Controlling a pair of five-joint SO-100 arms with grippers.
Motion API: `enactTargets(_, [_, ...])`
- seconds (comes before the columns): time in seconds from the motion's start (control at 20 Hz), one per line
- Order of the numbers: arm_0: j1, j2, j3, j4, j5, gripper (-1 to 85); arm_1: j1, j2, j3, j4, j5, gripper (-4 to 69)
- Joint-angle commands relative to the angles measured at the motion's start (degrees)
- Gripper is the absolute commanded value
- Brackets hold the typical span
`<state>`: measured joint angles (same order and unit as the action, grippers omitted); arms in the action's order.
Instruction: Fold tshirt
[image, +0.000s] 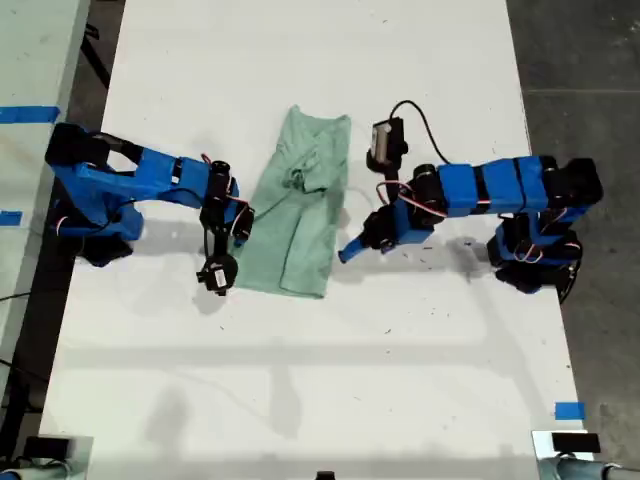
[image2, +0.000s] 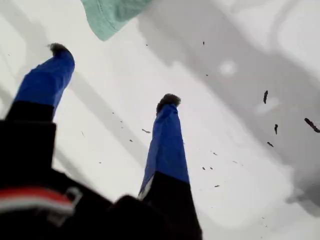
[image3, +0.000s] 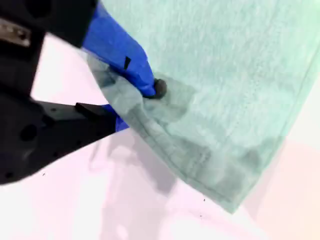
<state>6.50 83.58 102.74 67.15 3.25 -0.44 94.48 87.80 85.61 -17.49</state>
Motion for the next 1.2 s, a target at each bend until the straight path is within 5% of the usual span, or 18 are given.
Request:
enactTargets(0.0, [-1.4, 8.6, -4.8, 4.5, -0.1, 0.1, -0.8, 4.3, 0.1, -2.5, 0.6, 31.6])
enactTargets(0.25, [-1.2, 4.7, -21.5, 11.4, 2.3, 0.1, -0.7, 4.8, 1.6, -3.2, 0.7, 31.6])
enactTargets(0.5, [0.8, -28.1, -58.1, 17.9, 6.8, 0.1, -0.5, 10.9, 5.7, -3.7, 1.8, 31.6])
enactTargets(0.6, [0.6, -34.8, -60.0, 14.9, 7.5, 0.1, -0.4, 15.0, 9.0, -3.9, 2.7, 31.3])
enactTargets(0.65, [0.3, -37.4, -60.6, 14.9, 8.1, 4.0, -0.4, 16.9, 10.6, -4.1, 3.0, 31.1])
enactTargets(0.7, [0.2, -38.9, -60.9, 14.4, 9.5, 21.0, -0.4, 18.3, 12.0, -4.5, 3.3, 30.9])
enactTargets(0.8, [0.4, -39.5, -61.0, 14.8, 10.6, 31.2, -0.4, 19.9, 13.8, -4.7, 3.6, 30.7])
enactTargets(1.15, [0.3, -22.9, -57.3, 36.6, 9.5, 33.6, 0.4, 26.0, 20.7, -3.6, 4.2, 30.7])
